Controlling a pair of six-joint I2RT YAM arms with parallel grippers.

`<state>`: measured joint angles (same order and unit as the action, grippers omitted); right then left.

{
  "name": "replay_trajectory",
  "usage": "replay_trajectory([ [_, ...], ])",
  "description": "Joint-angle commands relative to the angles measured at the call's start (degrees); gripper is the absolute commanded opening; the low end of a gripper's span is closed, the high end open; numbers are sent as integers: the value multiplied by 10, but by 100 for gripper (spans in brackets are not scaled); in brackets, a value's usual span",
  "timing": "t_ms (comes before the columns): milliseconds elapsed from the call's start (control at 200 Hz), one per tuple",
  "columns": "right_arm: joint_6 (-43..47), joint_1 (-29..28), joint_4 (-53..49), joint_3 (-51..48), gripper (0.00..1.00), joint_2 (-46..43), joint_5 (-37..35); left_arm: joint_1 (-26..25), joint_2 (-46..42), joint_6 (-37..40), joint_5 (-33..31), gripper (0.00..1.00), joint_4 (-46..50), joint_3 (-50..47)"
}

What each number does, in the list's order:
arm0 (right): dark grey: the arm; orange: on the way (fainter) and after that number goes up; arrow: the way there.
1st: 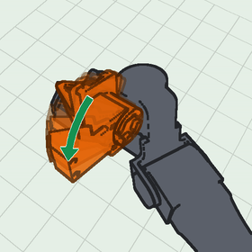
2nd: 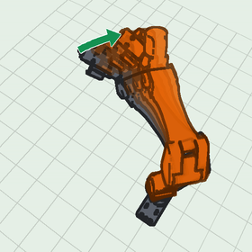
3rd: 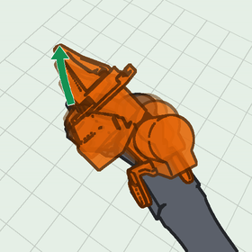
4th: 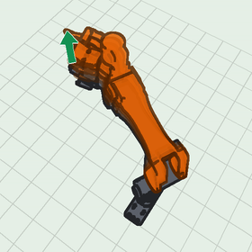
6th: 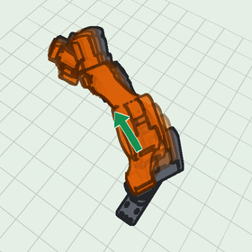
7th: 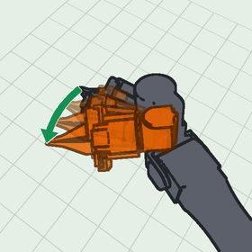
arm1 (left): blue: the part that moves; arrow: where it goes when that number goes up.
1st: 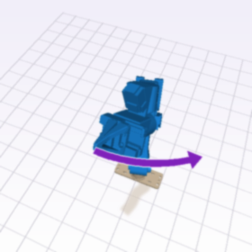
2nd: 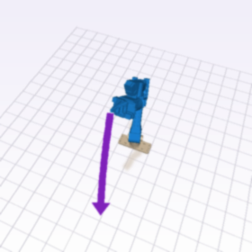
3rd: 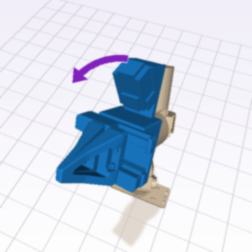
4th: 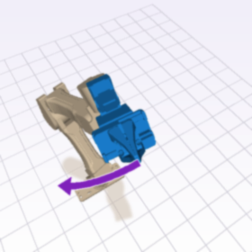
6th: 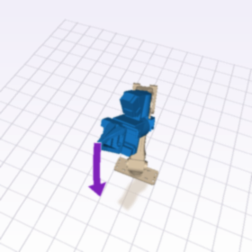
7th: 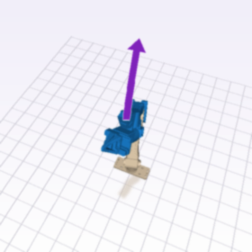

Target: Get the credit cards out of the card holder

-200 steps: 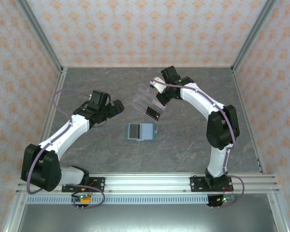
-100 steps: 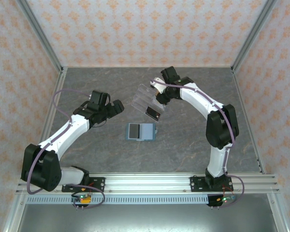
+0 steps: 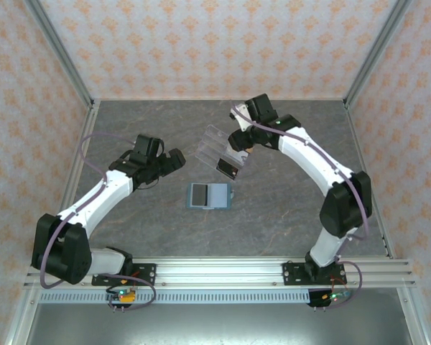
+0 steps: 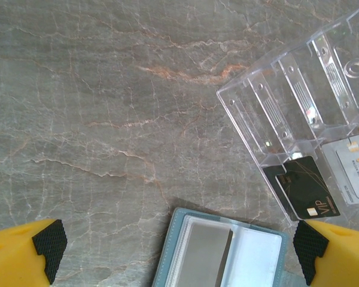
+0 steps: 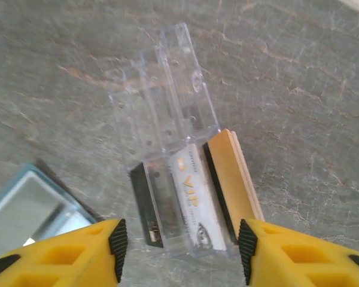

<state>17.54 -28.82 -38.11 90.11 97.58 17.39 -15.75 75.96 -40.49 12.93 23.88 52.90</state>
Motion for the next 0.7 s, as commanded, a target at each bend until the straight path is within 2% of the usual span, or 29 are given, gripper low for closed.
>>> replay_trajectory([
  [0,-156,-23,1,-28,59,-29,-17,3,12,-4,18,100,11,5],
  [75,-223,-41,6,-53,60,-40,-7,3,16,-1,25,100,11,2],
  [260,-373,-100,12,-95,49,-17,-5,3,25,9,34,100,14,-2],
  [360,-440,-119,41,-127,47,-4,-8,2,26,9,39,100,11,-8],
  [551,-500,-126,109,-162,47,42,27,-1,37,5,81,96,-30,-35],
  [696,-514,-126,91,-152,47,78,-3,-13,54,3,106,83,-56,-46],
])
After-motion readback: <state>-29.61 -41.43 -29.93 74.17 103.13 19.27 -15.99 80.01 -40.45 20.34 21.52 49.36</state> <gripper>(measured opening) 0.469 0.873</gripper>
